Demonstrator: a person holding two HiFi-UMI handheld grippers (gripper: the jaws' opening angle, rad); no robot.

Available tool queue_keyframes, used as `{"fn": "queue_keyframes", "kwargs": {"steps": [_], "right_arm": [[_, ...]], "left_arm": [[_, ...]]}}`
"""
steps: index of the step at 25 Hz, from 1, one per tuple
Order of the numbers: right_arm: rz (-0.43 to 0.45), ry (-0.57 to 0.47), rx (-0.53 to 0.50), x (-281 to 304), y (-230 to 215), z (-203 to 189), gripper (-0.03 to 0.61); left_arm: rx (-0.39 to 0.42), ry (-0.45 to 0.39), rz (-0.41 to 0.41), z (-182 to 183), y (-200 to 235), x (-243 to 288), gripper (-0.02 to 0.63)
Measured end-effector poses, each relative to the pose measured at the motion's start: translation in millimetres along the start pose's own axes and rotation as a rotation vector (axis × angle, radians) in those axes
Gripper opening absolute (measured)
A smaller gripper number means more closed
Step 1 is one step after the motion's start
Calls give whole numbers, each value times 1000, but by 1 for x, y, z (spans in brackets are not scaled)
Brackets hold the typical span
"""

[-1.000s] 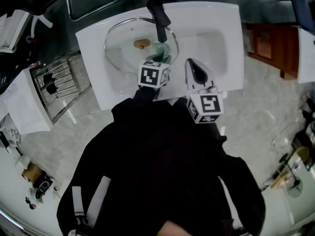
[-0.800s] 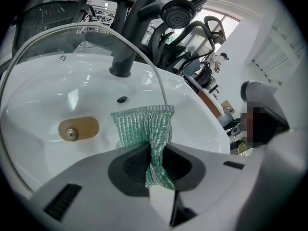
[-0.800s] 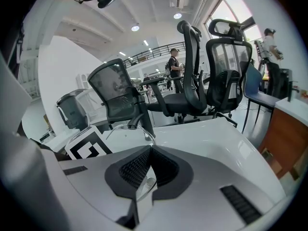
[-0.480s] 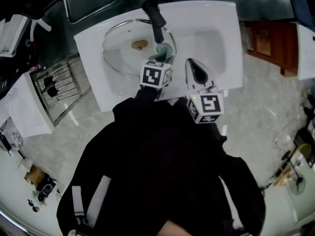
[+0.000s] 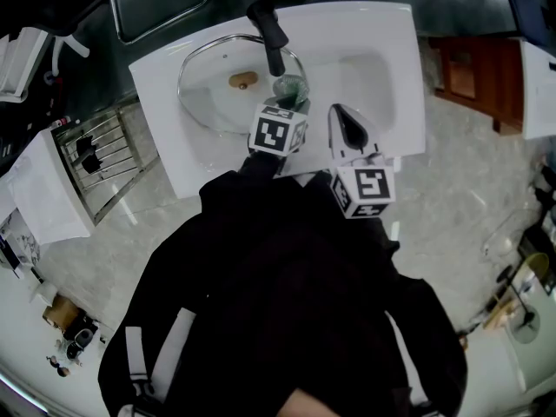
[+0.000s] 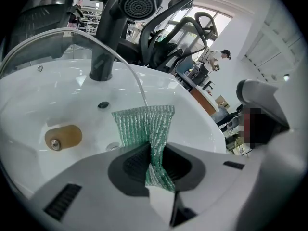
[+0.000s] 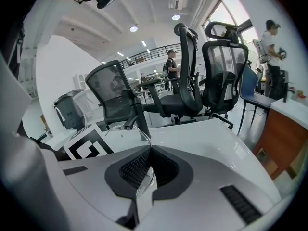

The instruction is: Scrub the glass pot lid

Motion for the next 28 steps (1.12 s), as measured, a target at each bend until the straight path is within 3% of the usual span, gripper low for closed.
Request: {"fn": "queue_keyframes", "kwargs": {"steps": [13, 22, 28], "right_arm": [[15, -12, -27, -2, 6, 6, 3], [65, -23, -47, 7, 18, 12, 3], [140, -25, -87, 18, 40, 16, 3]], "left_arm": [[-17, -25, -47, 2, -3, -8, 61], [-25, -94, -2, -4, 9, -44, 61], [-96, -146, 76, -24, 41, -79, 61]]}}
Point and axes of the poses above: the fingertips, and each gripper's own axes: x forward along the fingers, y to its left, z out of its top, the point moved 10 cm from there along -x, backward along the fingers
